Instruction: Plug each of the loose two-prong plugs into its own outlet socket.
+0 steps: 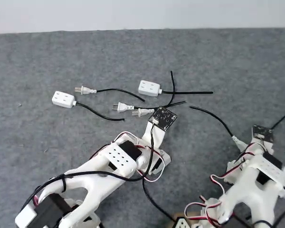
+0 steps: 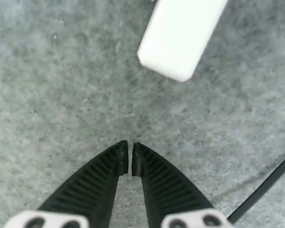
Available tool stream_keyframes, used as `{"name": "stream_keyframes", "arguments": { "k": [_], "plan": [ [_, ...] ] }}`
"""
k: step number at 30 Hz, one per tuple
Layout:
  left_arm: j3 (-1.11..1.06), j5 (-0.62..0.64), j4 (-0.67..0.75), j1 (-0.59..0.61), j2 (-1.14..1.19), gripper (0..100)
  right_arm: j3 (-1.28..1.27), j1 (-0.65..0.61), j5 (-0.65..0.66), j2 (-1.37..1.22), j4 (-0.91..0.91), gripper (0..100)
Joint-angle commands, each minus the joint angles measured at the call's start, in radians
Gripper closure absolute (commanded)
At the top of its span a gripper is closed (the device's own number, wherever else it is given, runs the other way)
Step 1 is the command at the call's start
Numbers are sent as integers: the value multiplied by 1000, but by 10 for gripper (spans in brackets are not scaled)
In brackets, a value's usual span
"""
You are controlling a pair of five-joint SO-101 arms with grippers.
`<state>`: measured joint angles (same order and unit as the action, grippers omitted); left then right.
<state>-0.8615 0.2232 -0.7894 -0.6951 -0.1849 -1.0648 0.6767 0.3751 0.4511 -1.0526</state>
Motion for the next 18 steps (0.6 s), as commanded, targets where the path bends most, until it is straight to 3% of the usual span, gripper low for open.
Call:
{"name": "stream_keyframes", "arguments": {
  "k": [1,9,13,18],
  "plan": [
    [36,8,-11,-12,0,920,5,-12,6,28,16,990],
    [147,-25,-195,-18,-123,920,0,-13,6,27,30,990],
    [45,-115,-190,-117,-279,919,-2,-13,5,27,30,990],
    [-64,-120,-163,-238,-328,857,-2,-13,5,27,30,990]
  ]
}}
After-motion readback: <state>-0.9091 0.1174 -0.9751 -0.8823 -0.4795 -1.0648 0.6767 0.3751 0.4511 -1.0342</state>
